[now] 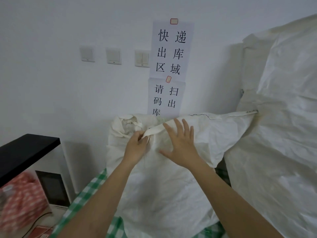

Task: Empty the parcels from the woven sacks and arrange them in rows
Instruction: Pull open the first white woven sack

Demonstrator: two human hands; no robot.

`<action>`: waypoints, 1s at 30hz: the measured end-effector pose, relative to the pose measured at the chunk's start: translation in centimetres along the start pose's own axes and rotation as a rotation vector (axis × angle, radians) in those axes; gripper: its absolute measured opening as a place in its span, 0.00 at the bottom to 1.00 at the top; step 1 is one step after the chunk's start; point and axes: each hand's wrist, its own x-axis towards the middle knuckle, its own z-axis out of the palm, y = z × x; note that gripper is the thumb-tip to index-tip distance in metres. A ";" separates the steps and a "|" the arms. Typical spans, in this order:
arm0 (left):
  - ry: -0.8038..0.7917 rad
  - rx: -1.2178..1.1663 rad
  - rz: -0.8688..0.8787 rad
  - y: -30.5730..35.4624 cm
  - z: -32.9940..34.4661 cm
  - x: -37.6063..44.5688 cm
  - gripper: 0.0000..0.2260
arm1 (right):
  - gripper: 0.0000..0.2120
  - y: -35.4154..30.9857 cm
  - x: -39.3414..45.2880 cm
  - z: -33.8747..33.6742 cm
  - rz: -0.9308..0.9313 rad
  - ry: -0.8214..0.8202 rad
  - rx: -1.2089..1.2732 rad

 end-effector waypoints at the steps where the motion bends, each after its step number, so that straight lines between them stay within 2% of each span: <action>1: -0.018 0.017 0.017 0.0 -0.3 -0.1 0.03 | 0.44 -0.2 0.3 0.2 -0.022 -0.031 -0.048; 3: -0.060 0.081 0.043 -0.1 -0.9 -0.5 0.04 | 0.45 -0.3 0.9 0.9 -0.047 -0.058 -0.114; 5: -0.100 0.144 0.076 -0.1 -1.4 -0.9 0.03 | 0.43 -0.3 1.4 1.5 -0.085 -0.007 -0.137; 8: -0.159 0.168 0.124 0.0 -2.2 -1.4 0.04 | 0.29 0.2 2.2 2.3 -0.151 0.118 -0.178; 10: -0.210 0.248 0.138 -0.6 -2.5 -1.3 0.11 | 0.18 0.4 2.5 2.5 -0.186 0.158 -0.217; 13: -0.289 0.668 0.062 -2.3 -2.9 -1.0 0.32 | 0.11 0.3 2.9 2.9 -0.169 0.194 -0.195; 14: -0.305 0.769 0.021 -2.8 -2.9 -1.1 0.37 | 0.09 0.2 2.9 3.1 -0.154 0.208 -0.156; 15: -0.307 0.816 0.001 -3.3 -2.9 -1.2 0.38 | 0.07 0.3 2.8 3.3 -0.134 0.224 -0.110; 17: -0.248 0.808 0.006 -3.9 -2.8 -1.3 0.32 | 0.03 0.4 2.6 3.3 -0.082 0.224 -0.023; 20: -0.144 0.810 0.035 -4.4 -2.5 -1.0 0.19 | 0.07 0.4 2.0 2.6 -0.008 0.144 0.067; 22: -0.135 0.852 0.041 -4.9 -2.1 -0.5 0.17 | 0.07 0.4 1.6 2.4 -0.022 0.196 0.082; 24: -0.122 0.878 0.058 -5.5 -2.0 -0.3 0.16 | 0.10 0.7 1.0 2.7 -0.015 0.318 0.058; 27: -0.062 0.855 0.094 -6.4 -2.4 0.0 0.15 | 0.25 2.4 -0.3 2.8 0.098 0.387 0.004; 30: -0.049 0.786 0.099 -6.7 -3.0 0.3 0.15 | 0.41 5.5 -2.0 2.9 0.297 0.264 -0.028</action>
